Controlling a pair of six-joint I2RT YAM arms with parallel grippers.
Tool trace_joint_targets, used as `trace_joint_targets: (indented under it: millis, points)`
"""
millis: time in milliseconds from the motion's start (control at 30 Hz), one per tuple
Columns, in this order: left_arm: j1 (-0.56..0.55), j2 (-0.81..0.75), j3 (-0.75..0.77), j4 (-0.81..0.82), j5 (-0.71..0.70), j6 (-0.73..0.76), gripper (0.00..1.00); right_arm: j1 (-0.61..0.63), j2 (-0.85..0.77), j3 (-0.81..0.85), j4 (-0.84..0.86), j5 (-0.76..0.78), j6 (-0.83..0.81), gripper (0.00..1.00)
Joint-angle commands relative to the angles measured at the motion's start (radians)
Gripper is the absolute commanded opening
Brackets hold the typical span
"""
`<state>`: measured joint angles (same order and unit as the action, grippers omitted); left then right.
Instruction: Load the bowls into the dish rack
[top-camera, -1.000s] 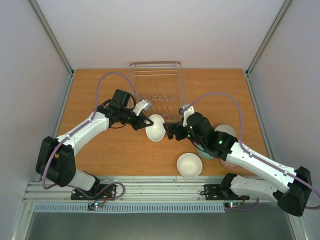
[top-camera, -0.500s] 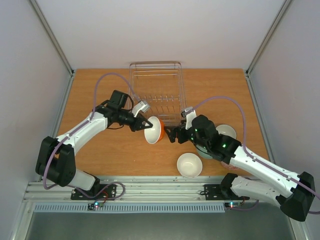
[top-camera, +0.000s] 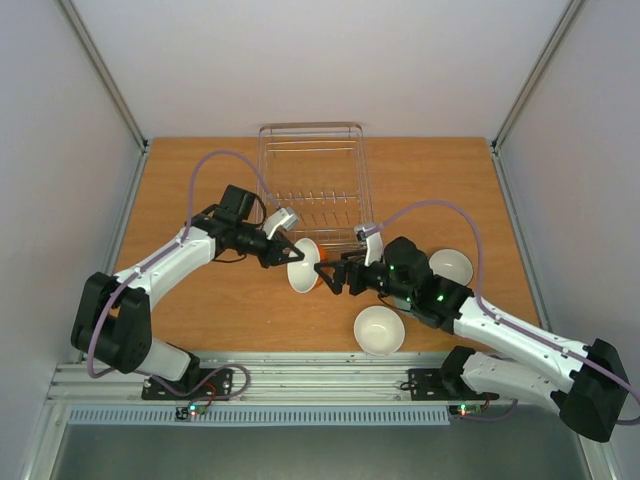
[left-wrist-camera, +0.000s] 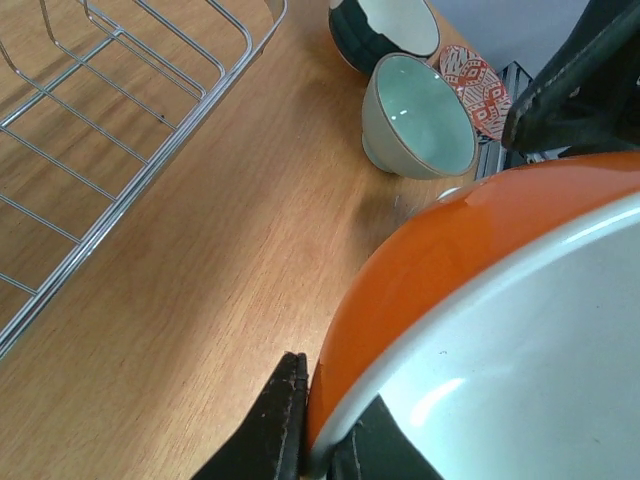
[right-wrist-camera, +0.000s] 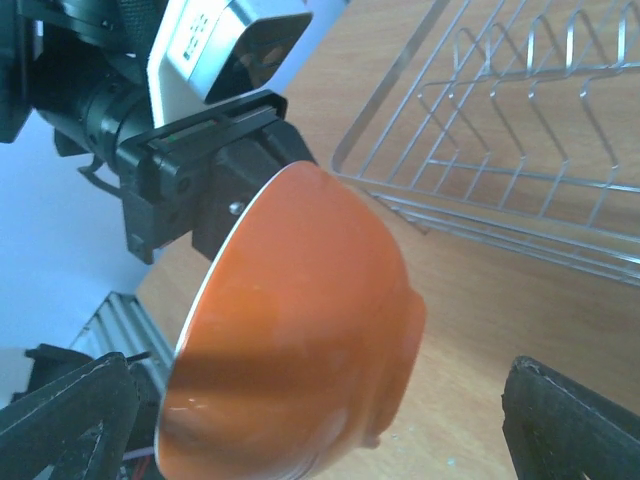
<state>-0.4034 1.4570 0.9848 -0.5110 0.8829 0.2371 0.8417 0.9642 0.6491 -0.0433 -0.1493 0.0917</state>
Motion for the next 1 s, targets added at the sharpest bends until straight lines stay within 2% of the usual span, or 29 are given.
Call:
trace_joint_targets:
  millis: [0,467,533,633,900,967]
  points:
    - [-0.002,-0.021,-0.001,0.051,0.042,0.008,0.0,0.002,0.017,-0.028,0.113,-0.082,0.078,0.98]
    - [-0.003,-0.042,-0.02,0.065,0.044,0.016,0.0,0.003,0.12,-0.053,0.238,-0.14,0.156,0.98]
    - [-0.002,-0.041,-0.021,0.066,0.045,0.018,0.0,0.003,0.122,-0.051,0.244,-0.148,0.157,0.95]
    - [-0.002,-0.039,-0.021,0.067,0.047,0.018,0.0,0.003,0.13,-0.048,0.252,-0.164,0.156,0.79]
    - [-0.002,-0.04,-0.021,0.065,0.047,0.016,0.0,0.003,0.174,-0.037,0.283,-0.196,0.174,0.11]
    - [-0.002,-0.047,-0.023,0.065,0.046,0.016,0.0,0.003,0.18,-0.034,0.29,-0.205,0.173,0.06]
